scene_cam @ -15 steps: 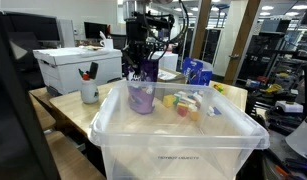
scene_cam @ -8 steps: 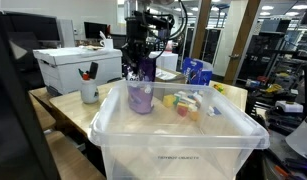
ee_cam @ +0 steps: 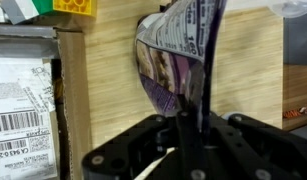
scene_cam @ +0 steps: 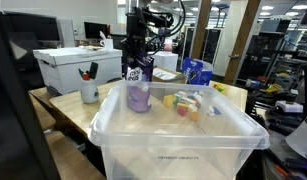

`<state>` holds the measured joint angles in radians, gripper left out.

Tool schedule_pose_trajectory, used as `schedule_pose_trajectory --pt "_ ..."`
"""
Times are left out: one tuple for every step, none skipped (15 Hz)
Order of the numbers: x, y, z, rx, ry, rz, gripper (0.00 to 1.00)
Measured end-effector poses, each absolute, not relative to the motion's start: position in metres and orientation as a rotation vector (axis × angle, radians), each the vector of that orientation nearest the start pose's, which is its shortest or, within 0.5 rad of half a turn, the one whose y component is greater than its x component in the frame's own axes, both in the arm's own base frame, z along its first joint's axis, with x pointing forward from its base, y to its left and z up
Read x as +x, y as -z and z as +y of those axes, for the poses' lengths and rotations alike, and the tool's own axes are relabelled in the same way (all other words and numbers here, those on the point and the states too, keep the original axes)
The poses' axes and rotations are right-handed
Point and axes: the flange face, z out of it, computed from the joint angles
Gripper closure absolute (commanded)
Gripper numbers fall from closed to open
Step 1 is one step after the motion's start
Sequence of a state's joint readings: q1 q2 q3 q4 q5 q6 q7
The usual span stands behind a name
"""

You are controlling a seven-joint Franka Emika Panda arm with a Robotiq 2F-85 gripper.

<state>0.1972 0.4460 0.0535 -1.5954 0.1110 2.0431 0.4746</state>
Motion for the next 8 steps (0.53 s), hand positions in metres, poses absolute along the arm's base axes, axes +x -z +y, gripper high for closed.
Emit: schedule_pose_trajectory --pt "0.6583 -0.3782 0.1693 -2.995 -0.052 0.423 0.96" --pt "0.6594 -0.3805 0.1690 -2.993 -0.044 0.424 0.96" --pt "0.6608 -0.3833 0.1688 -2.991 -0.033 0.425 0.96" --pt "0.6613 -0.3842 0.1688 -2.990 -0.029 0.425 0.96" --pt "0.6617 -0.3850 0.1688 -2.989 -0.026 0.425 0.96" --pt "0.6621 -0.3858 0.1687 -2.988 -0.023 0.426 0.96" --pt "0.6624 -0.3865 0.1686 -2.988 -0.021 0.427 0.96" --pt "0.6631 -0.3877 0.1683 -2.986 -0.016 0.428 0.96"
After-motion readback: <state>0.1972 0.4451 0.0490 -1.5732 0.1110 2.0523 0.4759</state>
